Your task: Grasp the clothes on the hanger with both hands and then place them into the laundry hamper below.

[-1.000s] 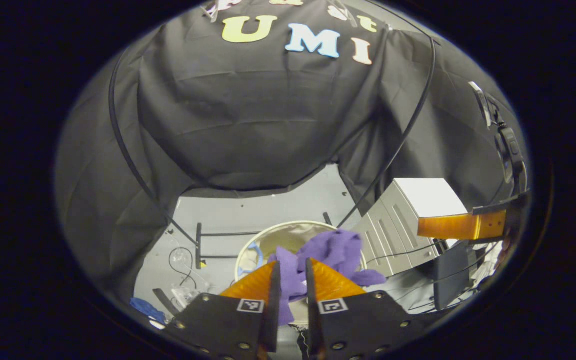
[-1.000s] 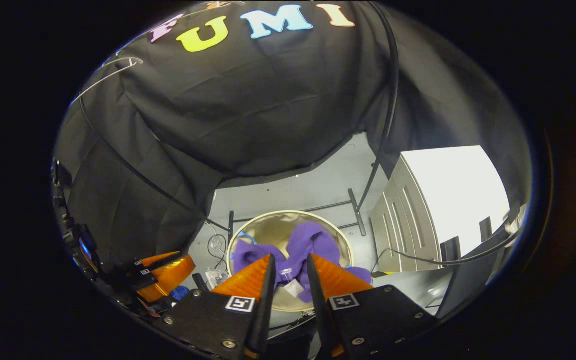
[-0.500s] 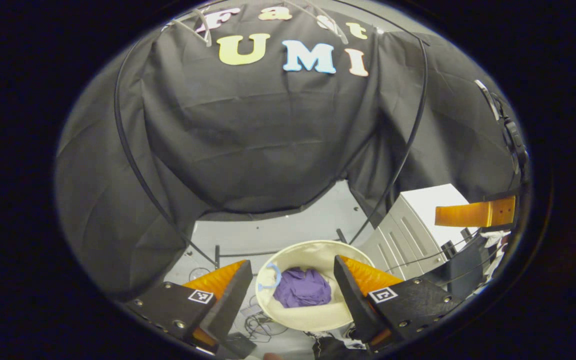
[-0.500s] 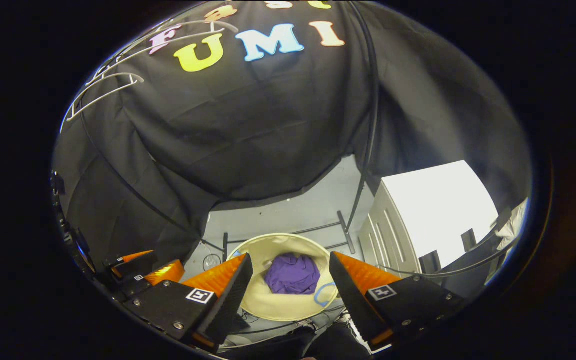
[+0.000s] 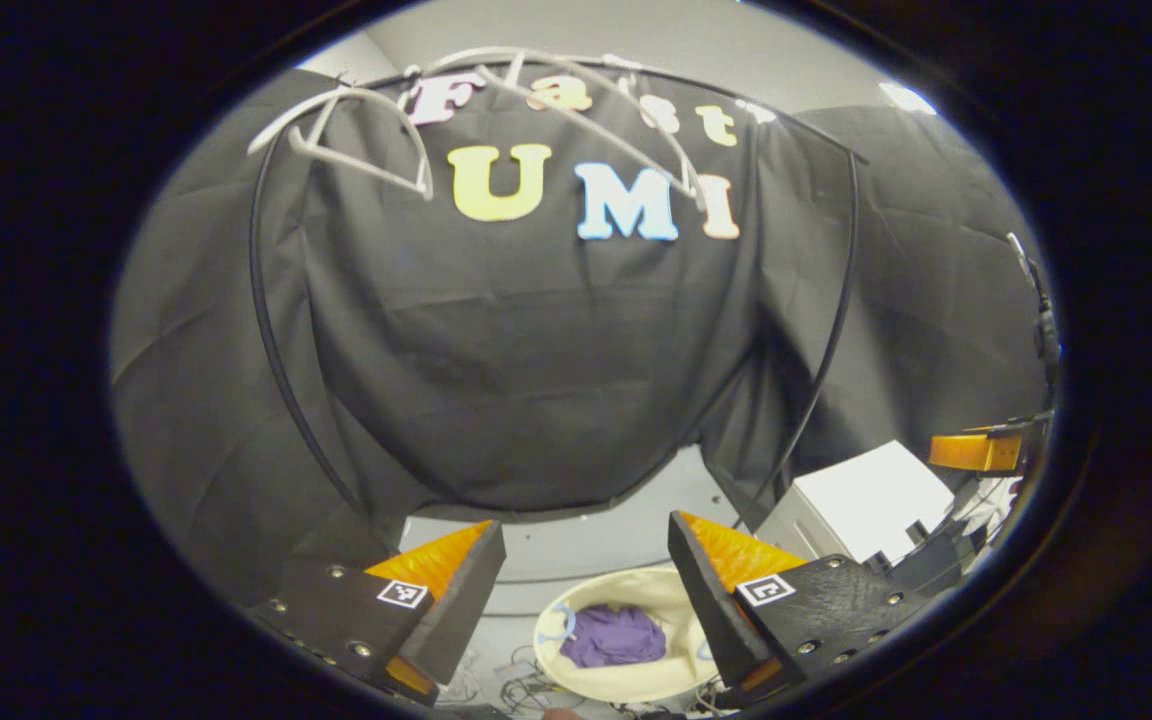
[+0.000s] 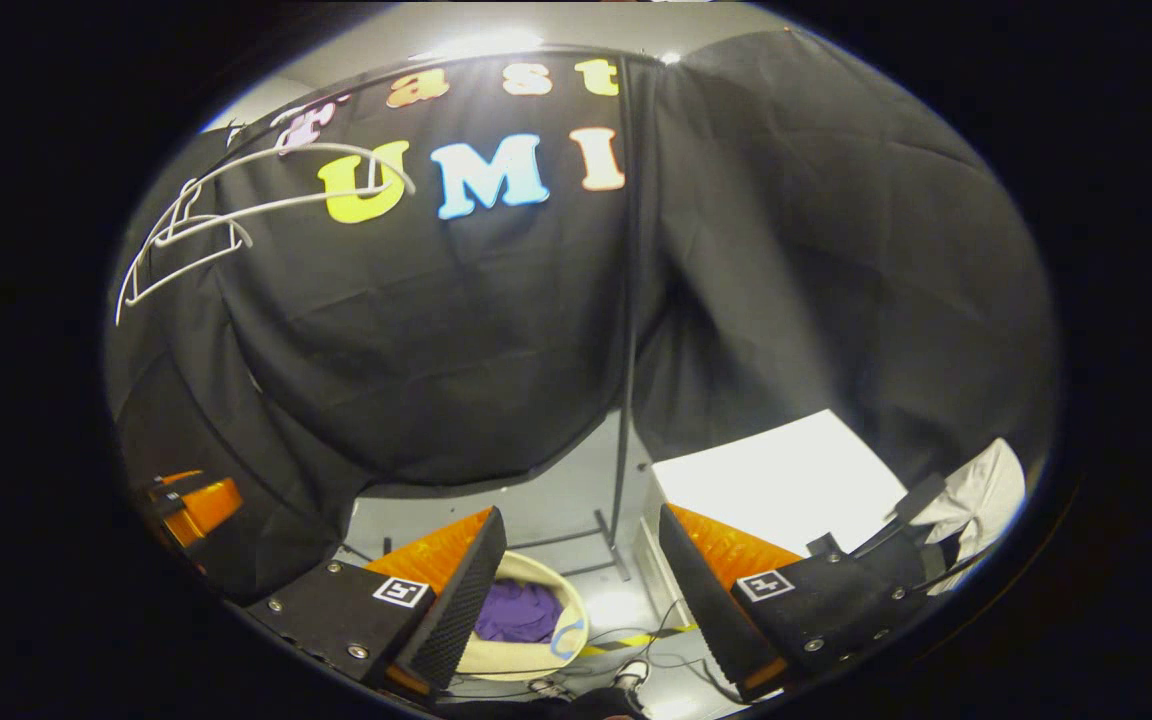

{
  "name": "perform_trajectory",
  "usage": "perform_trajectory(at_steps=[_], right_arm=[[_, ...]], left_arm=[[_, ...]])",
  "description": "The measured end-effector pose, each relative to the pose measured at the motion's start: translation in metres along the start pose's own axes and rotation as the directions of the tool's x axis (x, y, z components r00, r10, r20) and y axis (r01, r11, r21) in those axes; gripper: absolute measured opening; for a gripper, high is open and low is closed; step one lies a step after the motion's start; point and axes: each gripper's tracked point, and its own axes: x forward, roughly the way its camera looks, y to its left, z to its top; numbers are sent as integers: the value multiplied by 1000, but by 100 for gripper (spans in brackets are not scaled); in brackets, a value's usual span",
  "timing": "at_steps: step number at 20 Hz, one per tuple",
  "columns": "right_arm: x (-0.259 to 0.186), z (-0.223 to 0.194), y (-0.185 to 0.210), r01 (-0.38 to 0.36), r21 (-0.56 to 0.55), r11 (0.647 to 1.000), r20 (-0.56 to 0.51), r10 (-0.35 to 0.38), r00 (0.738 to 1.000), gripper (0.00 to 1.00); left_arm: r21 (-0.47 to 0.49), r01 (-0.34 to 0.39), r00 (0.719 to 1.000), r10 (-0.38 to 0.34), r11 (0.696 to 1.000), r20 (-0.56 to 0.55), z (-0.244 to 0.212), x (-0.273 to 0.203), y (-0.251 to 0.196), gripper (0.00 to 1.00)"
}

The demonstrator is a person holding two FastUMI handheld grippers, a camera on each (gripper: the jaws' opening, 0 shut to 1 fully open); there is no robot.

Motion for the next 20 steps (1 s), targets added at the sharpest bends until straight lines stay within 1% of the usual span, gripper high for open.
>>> perform_trajectory(at_steps=[1, 3, 4, 5, 7, 8, 10, 11, 12, 14, 15, 16, 17, 18, 20], right_arm=[[-6, 14, -5, 10, -7, 1000, 31, -10, 999, 95], [-16, 41, -13, 25, -21, 999, 96, -23, 995, 95], [-32, 63, -9, 28, -27, 999, 128, -25, 992, 96], [-38, 78, -9, 24, -35, 999, 161, -18, 987, 96], [-49, 106, -9, 0, -53, 999, 230, 12, 973, 96], [-56, 117, -11, -17, -66, 998, 263, 34, 964, 92], [-64, 137, -15, -43, -104, 994, 312, 73, 947, 92], [-66, 144, -19, -53, -130, 990, 332, 94, 939, 96], [-69, 151, -23, -67, -154, 986, 347, 118, 930, 92], [-73, 163, -34, -106, -192, 976, 375, 173, 911, 92], [-73, 170, -42, -123, -199, 972, 386, 193, 902, 96], [-71, 174, -54, -139, -193, 971, 388, 206, 898, 93], [-72, 179, -66, -157, -181, 971, 391, 217, 895, 95], [-71, 186, -81, -166, -167, 972, 403, 221, 888, 95], [-66, 199, -119, -144, -129, 981, 432, 186, 882, 95]], left_arm=[[-5, -4, 1000, 4, 1000, 26, 18, -7, 1, 100], [-34, 3, 997, 0, 999, 78, 49, -21, -1, 100], [-47, 6, 995, -1, 999, 103, 64, -31, -1, 100], [-58, 3, 992, 4, 998, 125, 79, -38, -2, 100], [-82, 2, 984, 13, 997, 177, 110, -55, -5, 90], [-97, 2, 978, 19, 995, 209, 128, -65, -5, 100], [-118, 10, 960, 23, 993, 280, 159, -84, -10, 100], [-124, 9, 951, 29, 992, 308, 172, -96, -17, 100], [-125, 7, 943, 35, 992, 332, 179, -104, -23, 100], [-114, -11, 927, 53, 993, 371, 191, -123, -33, 99], [-101, -21, 921, 59, 995, 386, 199, -132, -38, 99], [-86, -34, 916, 66, 996, 397, 205, -144, -48, 99], [-65, -43, 907, 66, 997, 415, 213, -153, -58, 99], [-53, -54, 899, 72, 997, 432, 219, -159, -71, 99], [-83, -76, 891, 105, 994, 442, 218, -160, -90, 98]])
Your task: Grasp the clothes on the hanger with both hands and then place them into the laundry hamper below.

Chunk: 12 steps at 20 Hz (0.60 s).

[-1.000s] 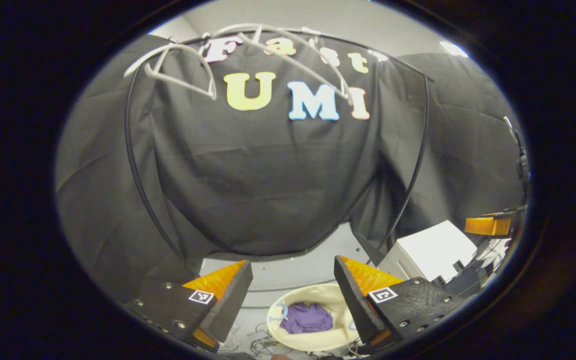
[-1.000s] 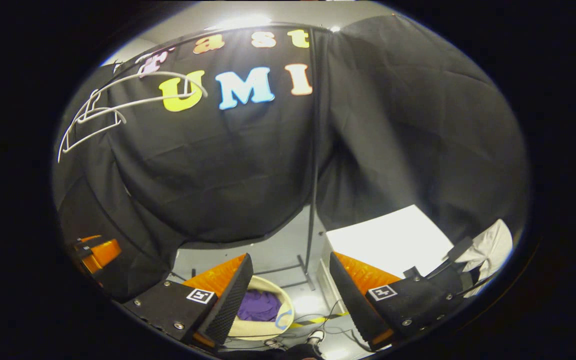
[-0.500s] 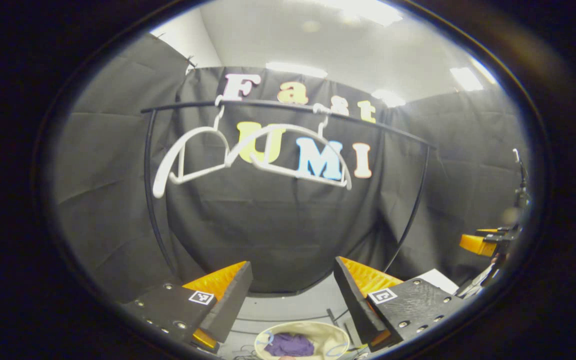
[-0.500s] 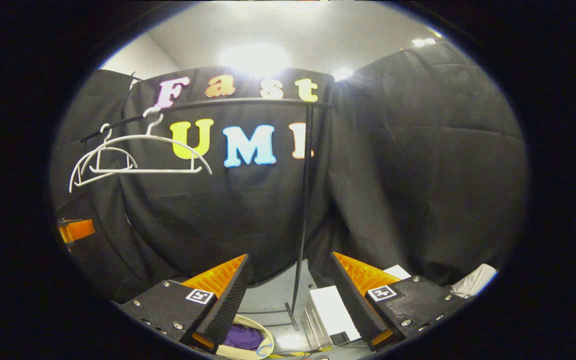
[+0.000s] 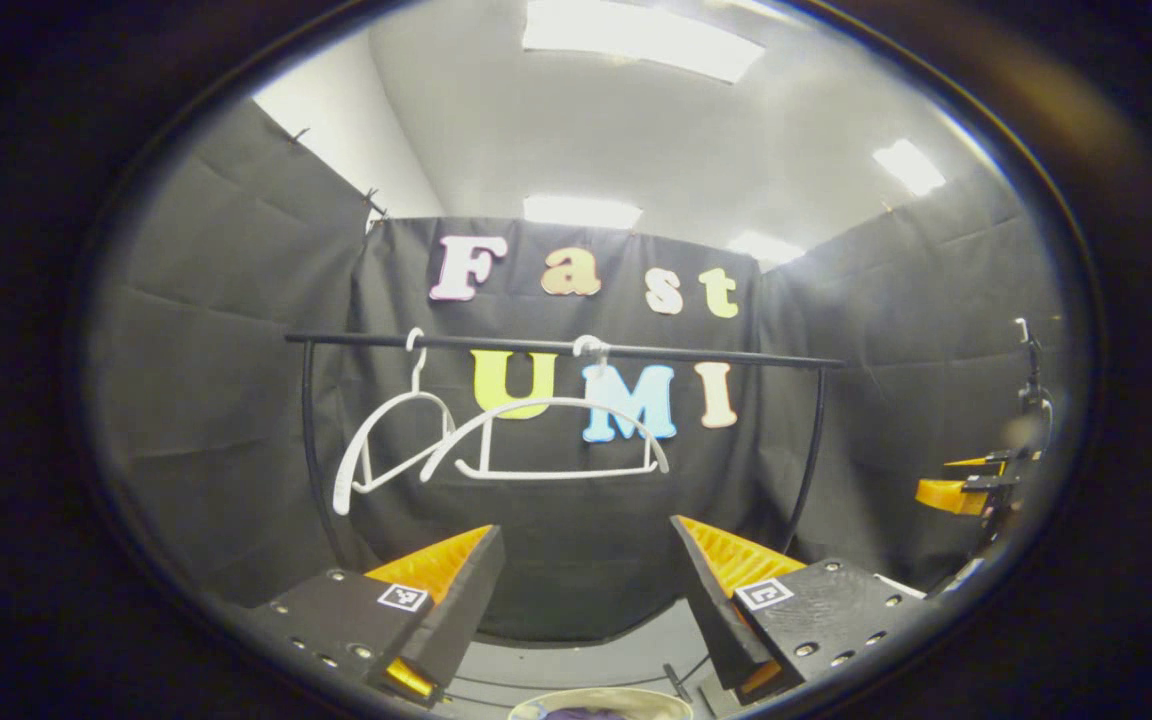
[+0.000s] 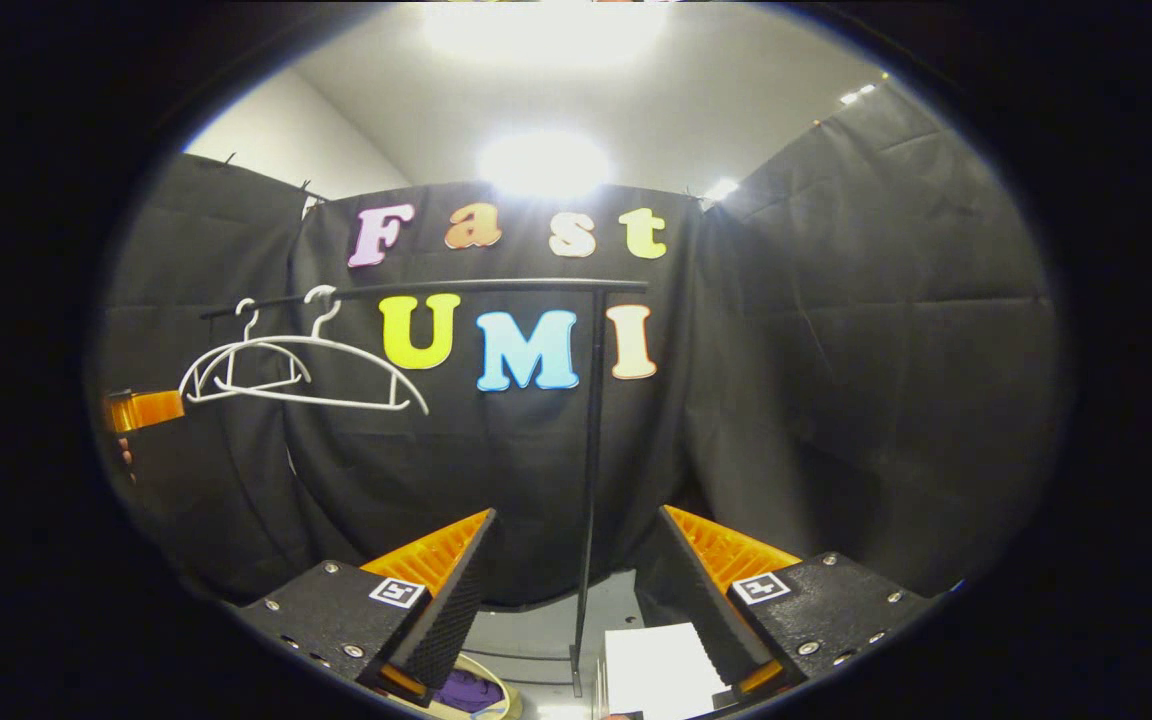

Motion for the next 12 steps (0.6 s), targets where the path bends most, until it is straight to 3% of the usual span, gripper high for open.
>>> perform_trajectory(at_steps=[6, 8, 9, 12], right_arm=[[4, -7, -78, 55, 25, 998, 56, -56, 997, 95], [1, -14, -99, 61, 18, 998, 55, -62, 997, 95], [1, -17, -107, 58, 20, 998, 52, -59, 997, 95], [-3, -20, -129, 51, 40, 998, 49, -53, 997, 95]], left_arm=[[-170, -124, 991, 129, 978, 21, -14, -6, -49, 95], [-216, -105, 993, 114, 971, 26, -13, -8, -62, 95], [-220, -105, 993, 116, 970, 35, -8, -12, -64, 98], [-163, -167, 981, 180, 972, 70, 13, -32, -54, 95]])
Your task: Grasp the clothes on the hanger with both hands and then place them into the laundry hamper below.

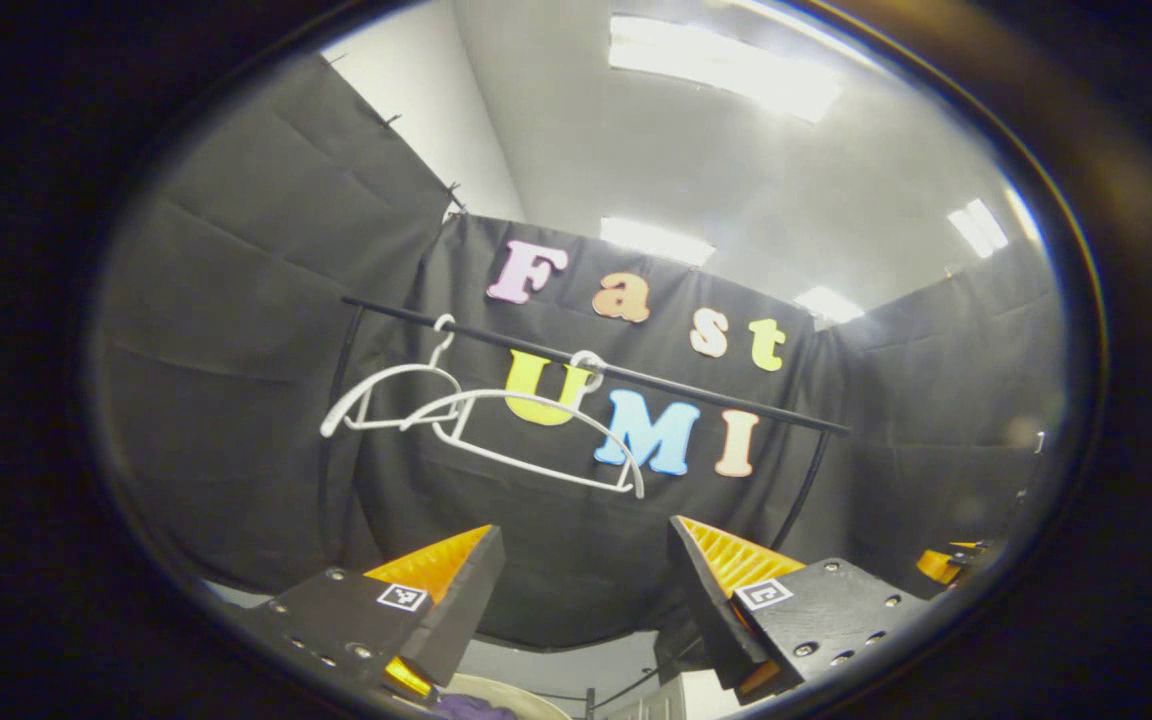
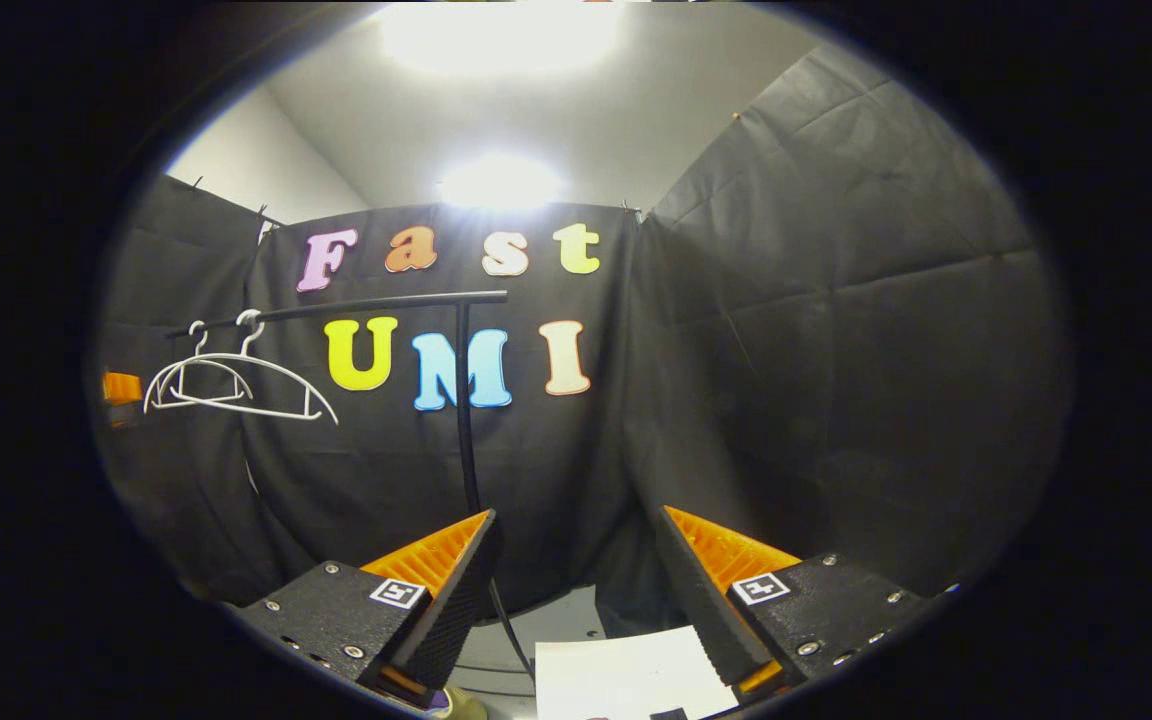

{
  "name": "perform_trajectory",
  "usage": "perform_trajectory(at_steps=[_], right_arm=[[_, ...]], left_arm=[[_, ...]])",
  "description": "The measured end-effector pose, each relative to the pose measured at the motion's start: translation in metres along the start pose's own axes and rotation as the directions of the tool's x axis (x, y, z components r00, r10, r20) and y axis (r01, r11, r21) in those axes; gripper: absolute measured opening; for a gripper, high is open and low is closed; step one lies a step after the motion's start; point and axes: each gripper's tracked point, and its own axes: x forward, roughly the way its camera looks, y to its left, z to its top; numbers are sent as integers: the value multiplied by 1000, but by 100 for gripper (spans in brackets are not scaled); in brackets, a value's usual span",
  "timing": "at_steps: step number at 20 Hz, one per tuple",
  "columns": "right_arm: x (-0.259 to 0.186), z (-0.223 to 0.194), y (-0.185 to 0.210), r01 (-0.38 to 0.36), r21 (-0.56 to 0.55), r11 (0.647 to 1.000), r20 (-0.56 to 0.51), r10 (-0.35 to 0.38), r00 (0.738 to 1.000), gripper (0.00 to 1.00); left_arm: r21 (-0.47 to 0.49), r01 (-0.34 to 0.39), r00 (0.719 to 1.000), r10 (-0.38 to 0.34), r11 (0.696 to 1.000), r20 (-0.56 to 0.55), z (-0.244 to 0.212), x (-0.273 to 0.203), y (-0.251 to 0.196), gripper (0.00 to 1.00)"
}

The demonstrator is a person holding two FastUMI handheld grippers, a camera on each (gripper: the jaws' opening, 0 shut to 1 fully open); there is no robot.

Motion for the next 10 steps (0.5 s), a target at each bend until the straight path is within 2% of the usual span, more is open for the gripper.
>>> perform_trajectory(at_steps=[3, 5, 6, 7, 9, 10], right_arm=[[-4, -1, -19, 9, 20, 1000, 9, -10, 1000, 95], [-2, 2, -30, 43, 25, 999, 29, -44, 999, 95], [0, 2, -31, 57, 31, 998, 30, -58, 998, 95], [1, 2, -29, 62, 37, 997, 30, -63, 998, 95], [1, 8, -16, 53, 52, 997, 43, -55, 998, 95], [3, 14, -12, 51, 59, 997, 56, -54, 997, 95]], left_arm=[[66, -26, 999, 24, 998, 25, 15, -14, 4, 92], [79, -39, 999, 36, 996, 38, 20, -20, 9, 90], [79, -44, 998, 41, 996, 40, 21, -21, 14, 89], [80, -46, 998, 43, 996, 40, 22, -23, 19, 99], [93, -52, 998, 48, 994, 36, 25, -23, 31, 99], [105, -59, 998, 56, 993, 38, 26, -24, 40, 95]])
